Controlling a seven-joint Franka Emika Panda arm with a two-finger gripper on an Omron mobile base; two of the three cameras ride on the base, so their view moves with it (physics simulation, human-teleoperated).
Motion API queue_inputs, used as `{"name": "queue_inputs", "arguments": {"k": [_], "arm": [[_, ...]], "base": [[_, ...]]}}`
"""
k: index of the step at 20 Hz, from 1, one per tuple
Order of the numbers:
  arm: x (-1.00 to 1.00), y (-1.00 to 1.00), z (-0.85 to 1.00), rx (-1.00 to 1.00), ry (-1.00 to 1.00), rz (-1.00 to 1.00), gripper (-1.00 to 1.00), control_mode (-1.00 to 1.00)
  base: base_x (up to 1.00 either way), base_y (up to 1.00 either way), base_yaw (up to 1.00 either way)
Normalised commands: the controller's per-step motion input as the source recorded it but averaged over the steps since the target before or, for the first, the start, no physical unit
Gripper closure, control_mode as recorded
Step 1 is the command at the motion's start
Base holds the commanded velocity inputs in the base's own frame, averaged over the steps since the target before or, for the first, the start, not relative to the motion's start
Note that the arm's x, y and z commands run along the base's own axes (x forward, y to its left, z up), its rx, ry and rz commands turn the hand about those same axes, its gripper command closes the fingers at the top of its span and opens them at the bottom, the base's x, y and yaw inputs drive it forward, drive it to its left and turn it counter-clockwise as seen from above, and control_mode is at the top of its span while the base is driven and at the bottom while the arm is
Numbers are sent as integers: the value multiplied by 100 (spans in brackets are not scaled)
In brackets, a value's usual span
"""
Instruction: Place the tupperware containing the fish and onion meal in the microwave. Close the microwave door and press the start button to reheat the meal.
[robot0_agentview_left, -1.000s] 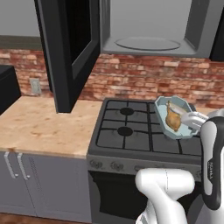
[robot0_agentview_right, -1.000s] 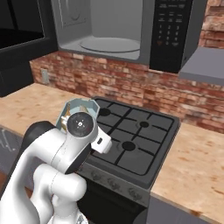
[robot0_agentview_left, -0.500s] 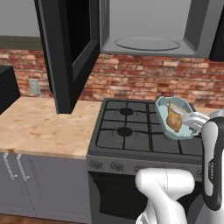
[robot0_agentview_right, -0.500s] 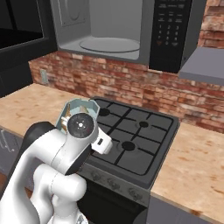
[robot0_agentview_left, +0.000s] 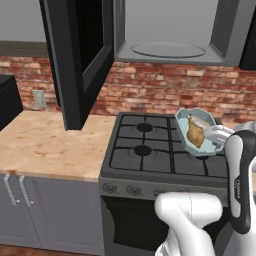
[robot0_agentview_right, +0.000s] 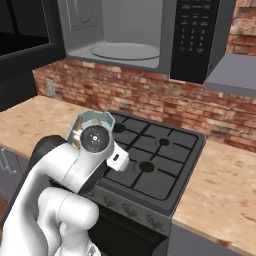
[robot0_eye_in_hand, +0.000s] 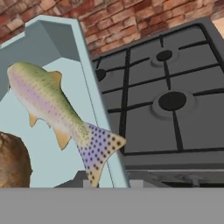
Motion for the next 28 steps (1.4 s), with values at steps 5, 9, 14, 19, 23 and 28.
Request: {"name": "queue_inputs", "arguments": {"k": [5, 9, 14, 19, 23, 28], "arm": [[1, 17, 5, -1, -7, 0, 100, -100], [0, 20, 11, -2, -11, 1, 100, -100], [-3, 7, 24, -2, -11, 4, 100, -100], [-1, 15, 59, -5, -13, 2, 100, -100], [8, 25, 77, -8, -1, 0, 100, -100], [24, 15, 69, -8, 2, -1, 100, -100]], "base": [[0, 0, 0], [0, 0, 0], [0, 0, 0], [0, 0, 0], [0, 0, 0], [0, 0, 0]]}}
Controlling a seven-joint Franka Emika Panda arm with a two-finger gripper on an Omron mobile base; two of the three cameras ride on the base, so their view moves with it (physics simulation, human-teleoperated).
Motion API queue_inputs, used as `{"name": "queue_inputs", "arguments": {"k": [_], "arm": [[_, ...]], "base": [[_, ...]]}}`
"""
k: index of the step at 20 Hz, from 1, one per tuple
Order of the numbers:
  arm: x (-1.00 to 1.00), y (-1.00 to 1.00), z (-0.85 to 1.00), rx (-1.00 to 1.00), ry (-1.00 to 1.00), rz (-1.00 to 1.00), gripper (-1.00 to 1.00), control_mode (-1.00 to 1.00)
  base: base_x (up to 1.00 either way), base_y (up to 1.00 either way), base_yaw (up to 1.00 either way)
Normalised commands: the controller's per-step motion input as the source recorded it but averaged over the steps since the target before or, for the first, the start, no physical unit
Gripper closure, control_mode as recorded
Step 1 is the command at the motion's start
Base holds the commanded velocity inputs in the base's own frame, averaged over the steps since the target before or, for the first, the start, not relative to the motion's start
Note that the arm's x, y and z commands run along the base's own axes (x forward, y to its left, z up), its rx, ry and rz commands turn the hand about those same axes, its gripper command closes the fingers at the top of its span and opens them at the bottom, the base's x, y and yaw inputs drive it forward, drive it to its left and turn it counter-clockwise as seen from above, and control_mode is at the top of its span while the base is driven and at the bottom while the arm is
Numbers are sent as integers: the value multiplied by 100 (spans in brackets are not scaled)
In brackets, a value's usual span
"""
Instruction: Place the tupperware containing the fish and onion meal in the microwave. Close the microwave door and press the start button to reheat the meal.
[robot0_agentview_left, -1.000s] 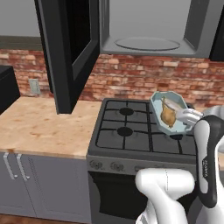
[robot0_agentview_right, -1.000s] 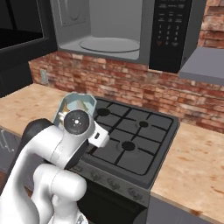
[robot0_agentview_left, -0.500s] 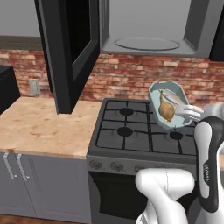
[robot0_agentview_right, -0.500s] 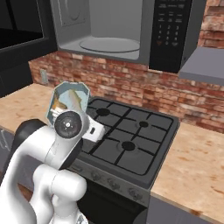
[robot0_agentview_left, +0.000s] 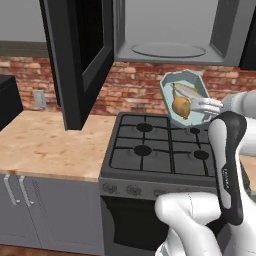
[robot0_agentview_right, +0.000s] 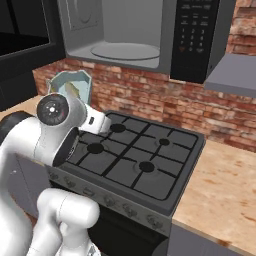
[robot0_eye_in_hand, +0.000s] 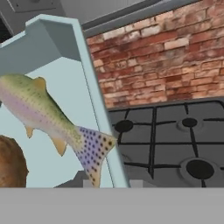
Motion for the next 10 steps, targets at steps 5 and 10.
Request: {"name": "queue_inputs", "arguments": {"k": [5, 10], "arm": [[41, 0, 53, -3, 11, -5, 100, -100], [50, -4, 26, 0, 4, -9, 100, -100]], "base": [[0, 0, 0], [0, 0, 0]]}}
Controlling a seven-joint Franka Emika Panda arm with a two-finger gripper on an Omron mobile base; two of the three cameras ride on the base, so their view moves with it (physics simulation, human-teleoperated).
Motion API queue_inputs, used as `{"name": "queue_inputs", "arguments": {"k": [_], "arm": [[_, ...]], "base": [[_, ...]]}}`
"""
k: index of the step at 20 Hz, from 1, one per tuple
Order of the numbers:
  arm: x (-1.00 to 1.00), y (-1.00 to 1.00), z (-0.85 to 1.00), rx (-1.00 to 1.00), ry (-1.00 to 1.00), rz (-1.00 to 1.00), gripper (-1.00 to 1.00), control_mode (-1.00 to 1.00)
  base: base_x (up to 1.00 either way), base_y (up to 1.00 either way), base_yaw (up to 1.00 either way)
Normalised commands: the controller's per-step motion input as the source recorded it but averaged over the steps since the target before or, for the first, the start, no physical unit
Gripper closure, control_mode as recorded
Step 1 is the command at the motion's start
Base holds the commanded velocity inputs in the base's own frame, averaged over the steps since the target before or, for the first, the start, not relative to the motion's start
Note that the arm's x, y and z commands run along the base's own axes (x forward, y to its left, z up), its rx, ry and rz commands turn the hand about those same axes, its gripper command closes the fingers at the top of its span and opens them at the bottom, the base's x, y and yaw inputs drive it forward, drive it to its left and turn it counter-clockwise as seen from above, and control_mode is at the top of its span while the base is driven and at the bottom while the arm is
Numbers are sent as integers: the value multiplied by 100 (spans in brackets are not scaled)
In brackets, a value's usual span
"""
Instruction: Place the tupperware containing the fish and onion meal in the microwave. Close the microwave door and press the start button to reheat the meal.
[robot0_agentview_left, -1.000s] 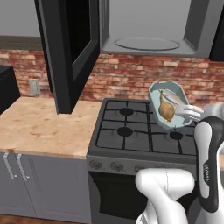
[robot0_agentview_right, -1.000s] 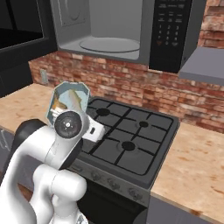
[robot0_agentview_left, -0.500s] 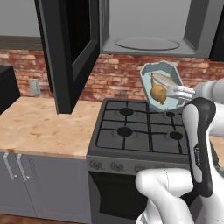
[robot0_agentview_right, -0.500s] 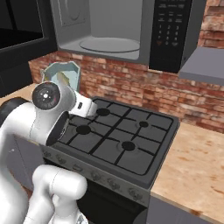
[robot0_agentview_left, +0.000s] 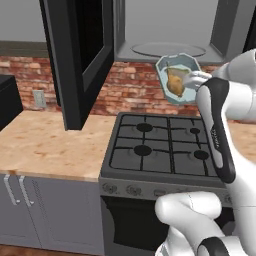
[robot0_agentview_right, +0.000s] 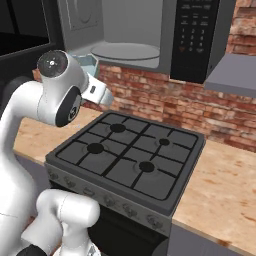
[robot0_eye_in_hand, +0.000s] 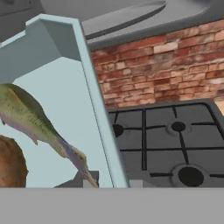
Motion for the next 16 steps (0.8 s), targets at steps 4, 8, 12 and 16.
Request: {"name": "queue_inputs", "arguments": {"k": [4, 8, 12, 16], "arm": [[53, -16, 24, 0, 0, -12, 100, -100], [56, -19, 31, 2, 0, -11, 100, -100], [49, -18, 46, 7, -4, -7, 100, -100], [46, -3, 38, 8, -4, -2, 100, -100]], "base": [[0, 0, 0], [0, 0, 0], [0, 0, 0], [0, 0, 0]]}}
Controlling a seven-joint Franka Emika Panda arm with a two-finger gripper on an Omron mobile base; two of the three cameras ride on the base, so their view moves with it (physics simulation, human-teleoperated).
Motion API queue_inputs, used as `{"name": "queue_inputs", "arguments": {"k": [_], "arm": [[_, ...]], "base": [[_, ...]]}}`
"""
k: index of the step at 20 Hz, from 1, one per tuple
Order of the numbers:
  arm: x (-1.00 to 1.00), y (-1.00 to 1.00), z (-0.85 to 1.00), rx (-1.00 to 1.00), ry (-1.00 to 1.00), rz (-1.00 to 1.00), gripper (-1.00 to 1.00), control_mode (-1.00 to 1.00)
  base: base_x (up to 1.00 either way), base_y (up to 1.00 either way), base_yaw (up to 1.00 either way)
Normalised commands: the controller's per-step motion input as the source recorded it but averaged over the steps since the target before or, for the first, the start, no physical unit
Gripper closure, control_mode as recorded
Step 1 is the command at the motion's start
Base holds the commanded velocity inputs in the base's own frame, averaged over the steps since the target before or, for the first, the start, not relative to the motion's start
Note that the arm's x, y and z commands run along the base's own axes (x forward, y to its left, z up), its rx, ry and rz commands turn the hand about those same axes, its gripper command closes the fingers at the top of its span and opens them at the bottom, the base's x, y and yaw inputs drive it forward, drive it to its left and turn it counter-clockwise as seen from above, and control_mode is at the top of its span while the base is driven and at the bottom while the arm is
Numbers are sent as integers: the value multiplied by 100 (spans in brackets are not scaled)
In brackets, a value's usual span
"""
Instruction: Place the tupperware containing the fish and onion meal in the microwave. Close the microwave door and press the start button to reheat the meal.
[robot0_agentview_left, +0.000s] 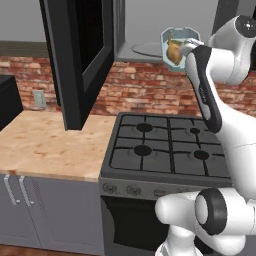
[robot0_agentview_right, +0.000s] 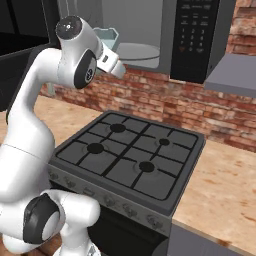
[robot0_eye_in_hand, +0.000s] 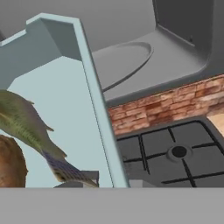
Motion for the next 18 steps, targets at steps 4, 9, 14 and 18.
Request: {"name": "queue_inputs", "arguments": {"k": [4, 9, 14, 18], "arm": [[46, 0, 25, 8, -1, 0, 100, -100], [54, 0, 4, 4, 0, -1, 100, -100], [60, 0, 0, 0, 0, -3, 100, -100], [62, 0, 0, 0, 0, -6, 100, -100]], "base": [[0, 0, 0], [0, 0, 0], [0, 0, 0], [0, 0, 0]]}}
